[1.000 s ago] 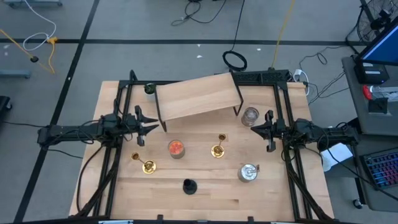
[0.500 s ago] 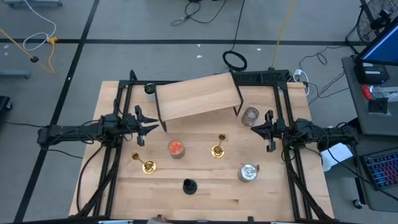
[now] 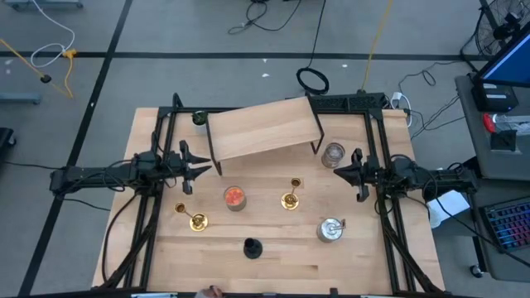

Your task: Pick & Place candle stick holders

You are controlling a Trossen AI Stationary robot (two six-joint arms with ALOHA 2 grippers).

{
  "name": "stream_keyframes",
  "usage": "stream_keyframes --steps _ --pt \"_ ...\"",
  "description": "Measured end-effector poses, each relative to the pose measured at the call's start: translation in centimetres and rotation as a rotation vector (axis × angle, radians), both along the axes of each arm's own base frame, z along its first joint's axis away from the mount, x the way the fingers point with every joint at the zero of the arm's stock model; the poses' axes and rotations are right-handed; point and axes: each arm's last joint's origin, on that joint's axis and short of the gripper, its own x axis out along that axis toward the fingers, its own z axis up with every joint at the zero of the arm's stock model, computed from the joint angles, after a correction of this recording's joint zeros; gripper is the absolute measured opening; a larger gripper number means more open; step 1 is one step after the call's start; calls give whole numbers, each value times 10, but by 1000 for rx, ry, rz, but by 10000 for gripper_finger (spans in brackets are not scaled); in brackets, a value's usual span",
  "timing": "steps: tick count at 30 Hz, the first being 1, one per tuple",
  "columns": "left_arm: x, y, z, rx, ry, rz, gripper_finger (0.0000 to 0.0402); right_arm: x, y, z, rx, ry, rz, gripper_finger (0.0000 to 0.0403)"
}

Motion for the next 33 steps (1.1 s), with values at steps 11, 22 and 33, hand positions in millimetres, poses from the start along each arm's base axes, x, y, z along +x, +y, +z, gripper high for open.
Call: stream_keyframes --steps 11,22,33 --pt "0 0 0 0 0 0 108 0 0 1 11 -7 1 4" --pt "0 0 0 3 -1 0 108 0 0 1 -24 -5 -4 4" --pt "0 0 0 3 -1 1 108 -6 0 24 -265 -245 -74 4"
